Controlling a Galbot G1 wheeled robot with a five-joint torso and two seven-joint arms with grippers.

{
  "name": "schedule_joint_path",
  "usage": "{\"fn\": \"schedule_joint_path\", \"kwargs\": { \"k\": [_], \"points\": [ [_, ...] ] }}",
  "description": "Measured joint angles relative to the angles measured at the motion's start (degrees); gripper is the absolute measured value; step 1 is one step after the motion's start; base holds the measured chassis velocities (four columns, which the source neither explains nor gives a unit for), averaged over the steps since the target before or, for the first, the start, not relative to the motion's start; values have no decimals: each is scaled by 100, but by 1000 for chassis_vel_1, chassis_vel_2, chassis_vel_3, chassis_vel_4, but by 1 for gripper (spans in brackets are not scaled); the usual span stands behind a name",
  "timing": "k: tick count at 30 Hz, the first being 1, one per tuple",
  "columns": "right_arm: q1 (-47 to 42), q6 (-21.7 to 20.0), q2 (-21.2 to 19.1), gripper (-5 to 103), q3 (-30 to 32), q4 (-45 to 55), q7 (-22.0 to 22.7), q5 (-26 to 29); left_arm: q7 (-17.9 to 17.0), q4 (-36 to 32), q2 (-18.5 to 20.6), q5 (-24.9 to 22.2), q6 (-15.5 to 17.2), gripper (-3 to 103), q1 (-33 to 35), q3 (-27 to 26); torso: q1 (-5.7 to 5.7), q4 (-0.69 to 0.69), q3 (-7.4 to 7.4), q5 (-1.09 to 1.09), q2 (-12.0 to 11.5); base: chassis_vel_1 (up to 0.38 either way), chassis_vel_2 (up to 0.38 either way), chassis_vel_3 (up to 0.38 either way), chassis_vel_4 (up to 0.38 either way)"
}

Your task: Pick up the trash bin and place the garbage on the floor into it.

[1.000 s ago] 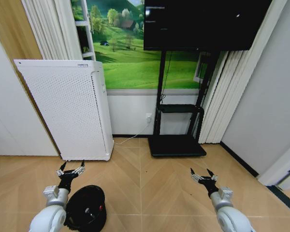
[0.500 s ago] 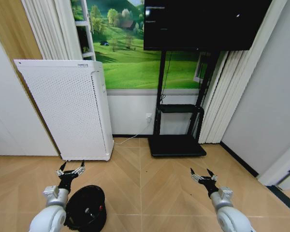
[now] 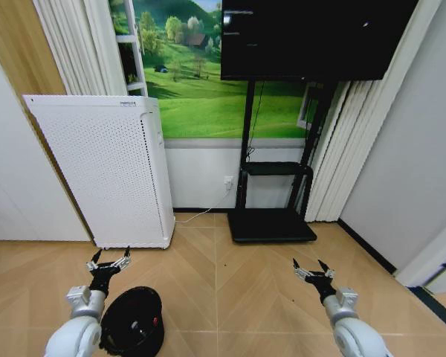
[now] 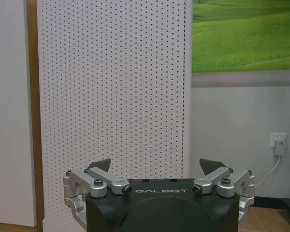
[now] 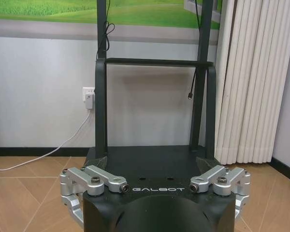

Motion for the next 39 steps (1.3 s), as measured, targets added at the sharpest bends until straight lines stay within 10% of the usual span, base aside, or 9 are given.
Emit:
{"fn": "schedule_joint_path", "kwargs": {
  "k": [39],
  "points": [
    [0, 0, 0, 100, 0, 0, 0, 0, 1, 1, 0, -2, -1, 100, 1, -1, 295, 0, 711, 0, 1008, 0, 0, 0, 0]
  ]
}}
